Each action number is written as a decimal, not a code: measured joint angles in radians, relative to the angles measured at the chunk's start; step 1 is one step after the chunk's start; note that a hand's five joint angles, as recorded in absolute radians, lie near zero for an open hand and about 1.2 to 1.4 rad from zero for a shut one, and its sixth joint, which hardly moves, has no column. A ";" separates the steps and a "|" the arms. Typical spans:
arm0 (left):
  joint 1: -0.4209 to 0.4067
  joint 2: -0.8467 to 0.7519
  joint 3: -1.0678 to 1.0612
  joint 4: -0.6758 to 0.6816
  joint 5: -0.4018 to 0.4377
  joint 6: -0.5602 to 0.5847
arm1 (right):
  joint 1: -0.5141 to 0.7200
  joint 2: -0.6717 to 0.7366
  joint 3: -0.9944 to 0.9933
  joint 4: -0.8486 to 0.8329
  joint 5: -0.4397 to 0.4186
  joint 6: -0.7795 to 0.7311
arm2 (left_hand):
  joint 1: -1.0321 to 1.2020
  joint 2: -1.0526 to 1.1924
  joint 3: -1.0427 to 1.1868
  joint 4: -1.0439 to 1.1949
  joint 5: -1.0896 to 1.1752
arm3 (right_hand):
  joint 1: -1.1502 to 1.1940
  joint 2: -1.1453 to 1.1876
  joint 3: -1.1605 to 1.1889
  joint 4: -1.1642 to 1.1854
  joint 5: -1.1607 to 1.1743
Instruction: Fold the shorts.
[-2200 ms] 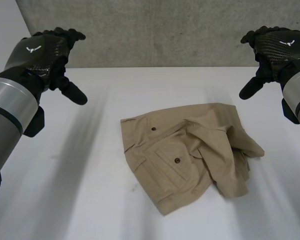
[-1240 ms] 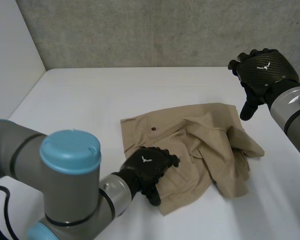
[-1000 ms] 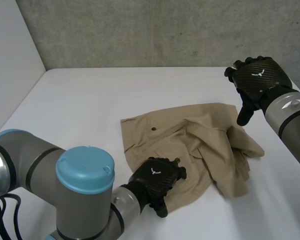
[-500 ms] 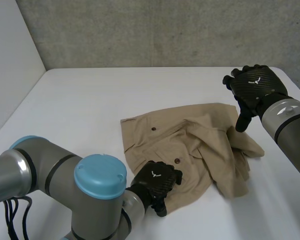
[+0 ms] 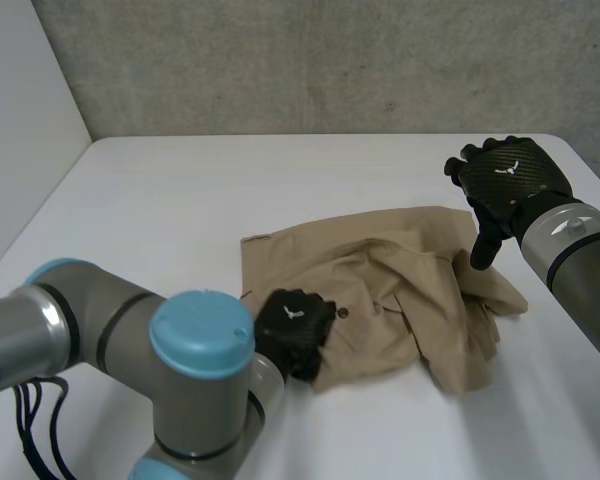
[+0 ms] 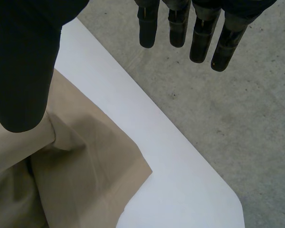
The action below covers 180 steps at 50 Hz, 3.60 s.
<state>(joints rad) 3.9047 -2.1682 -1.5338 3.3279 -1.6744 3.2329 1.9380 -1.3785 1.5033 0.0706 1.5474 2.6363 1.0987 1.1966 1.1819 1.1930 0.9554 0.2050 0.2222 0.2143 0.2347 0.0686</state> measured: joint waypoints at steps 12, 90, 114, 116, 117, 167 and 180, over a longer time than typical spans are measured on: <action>0.323 0.142 0.026 0.026 -0.135 0.139 | 0.001 -0.001 -0.006 -0.001 -0.001 -0.001 | 0.000 0.000 0.004 0.000 0.000 | 0.000 0.000 0.000 0.000 0.000; 0.188 0.429 -0.245 -0.169 -0.122 -0.112 | -0.091 0.078 0.203 0.108 -0.547 -0.488 | -0.863 -0.956 -0.952 -0.953 -0.888 | 0.087 0.112 0.126 0.109 0.088; 0.183 0.376 -0.389 -0.169 -0.164 -0.162 | -0.087 0.232 0.209 -0.164 -0.502 -0.410 | -0.666 -0.778 -0.764 -0.773 -0.709 | 0.759 0.955 0.963 0.952 0.913; 0.186 0.343 -0.379 -0.136 -0.187 -0.157 | -0.086 0.227 0.201 -0.163 -0.480 -0.362 | -0.453 -0.574 -0.568 -0.576 -0.517 | 0.759 0.955 0.963 0.952 0.913; 0.188 0.327 -0.373 -0.120 -0.198 -0.154 | -0.086 0.225 0.196 -0.161 -0.464 -0.341 | -0.389 -0.521 -0.508 -0.515 -0.459 | 0.759 0.955 0.963 0.952 0.913; 0.323 0.151 0.081 0.450 -0.135 0.360 | 0.056 0.302 -0.249 -0.446 -0.083 0.118 | -0.030 -0.124 -0.110 -0.121 -0.048 | 0.773 0.957 0.973 0.957 0.925; 0.296 0.058 -0.153 0.305 -0.115 0.334 | 0.043 0.353 -0.015 -0.195 -0.103 0.002 | -0.633 -0.718 -0.699 -0.720 -0.665 | 0.773 0.957 0.973 0.958 0.925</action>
<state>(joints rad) 4.2012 -2.1101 -1.6872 3.6331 -1.7892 3.5670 1.9814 -1.0256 1.4880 -0.1247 1.4446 2.6379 0.4655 0.4790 0.4830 0.4728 0.2906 0.9785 1.1791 1.1870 1.1923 0.9938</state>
